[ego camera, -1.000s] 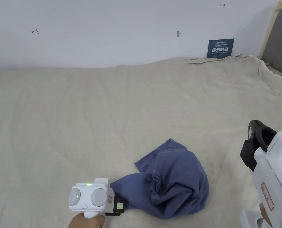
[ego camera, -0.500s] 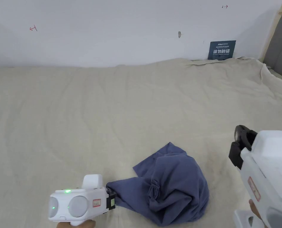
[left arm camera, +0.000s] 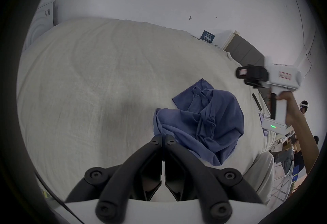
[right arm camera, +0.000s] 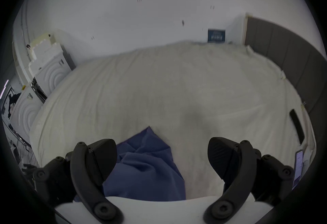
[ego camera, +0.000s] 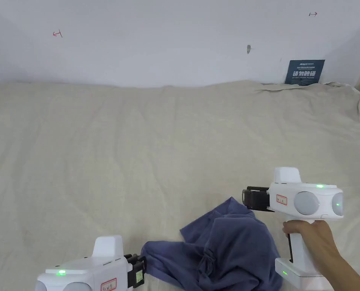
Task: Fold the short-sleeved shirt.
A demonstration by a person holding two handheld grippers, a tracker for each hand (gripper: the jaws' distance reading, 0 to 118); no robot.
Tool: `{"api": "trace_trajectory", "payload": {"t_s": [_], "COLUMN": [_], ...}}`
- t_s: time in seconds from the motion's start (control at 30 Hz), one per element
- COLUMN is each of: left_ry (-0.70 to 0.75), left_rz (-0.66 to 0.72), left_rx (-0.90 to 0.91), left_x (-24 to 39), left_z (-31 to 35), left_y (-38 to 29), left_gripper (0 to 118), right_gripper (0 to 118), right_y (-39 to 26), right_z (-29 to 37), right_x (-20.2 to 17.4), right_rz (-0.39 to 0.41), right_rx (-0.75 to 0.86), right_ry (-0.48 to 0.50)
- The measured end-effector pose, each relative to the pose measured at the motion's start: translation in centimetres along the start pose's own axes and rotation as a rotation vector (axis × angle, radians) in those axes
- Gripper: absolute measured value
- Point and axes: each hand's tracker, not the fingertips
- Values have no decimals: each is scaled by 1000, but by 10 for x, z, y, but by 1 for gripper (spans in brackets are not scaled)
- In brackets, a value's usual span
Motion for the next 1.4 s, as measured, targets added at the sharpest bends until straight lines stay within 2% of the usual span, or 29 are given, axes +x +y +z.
{"api": "trace_trajectory", "payload": {"t_s": [0.13, 0.23, 0.37, 0.4, 0.47, 0.53, 0.57, 0.6, 0.63, 0.67, 0.8, 0.97, 1.07, 1.27, 1.4], "left_ry": [6, 4, 3, 3, 3, 2, 2, 0, -1, -1, -1, -32, -60, -93, -57], "left_rz": [3, 13, 16, 19, 22, 24, 24, 26, 27, 26, 22, 49, 72, 83, 65], "left_rx": [-8, -8, -10, -13, -12, -13, -11, -12, -13, -12, -5, 24, 60, 158, 241], "left_x": [-3, -5, -6, -7, -6, -6, -6, -6, -7, -7, -5, -4, -4, 3, -6], "left_z": [-3, -4, -8, -9, -9, -9, -9, -8, -8, -8, -7, 4, 16, 49, 69], "left_y": [-1, -1, -2, -2, -3, -3, -4, -4, -3, -3, -4, -2, 3, 29, 57], "left_gripper": [0, 0, 0, 0, 0, 0, 0, 0, 0, 0, 0, 0, 0, 0, 0], "right_gripper": [105, 104, 98, 93, 74, 45, 41, 37, 17, 4, 4, 4, 4, 4, 4], "right_y": [6, 11, 17, 21, 22, 18, 15, 15, 15, 8, 6, 11, 15, 33, 54], "right_z": [-46, -67, -78, -95, -106, -114, -113, -111, -109, -93, -55, 2, 43, 126, 178], "right_x": [-6, -11, -17, -5, -2, -2, -2, -2, -2, -16, -18, -13, -6, 6, 21], "right_rz": [61, 90, 55, 36, 27, 52, 79, 119, 133, 143, 104, 93, 26, 15, 8], "right_rx": [-162, -215, -239, -246, -278, -321, -319, -279, -295, -303, -210, -103, -18, 160, 276], "right_ry": [-42, -42, -17, -18, -24, -54, -89, -75, -67, -66, -23, 32, 73, 82, 47]}}
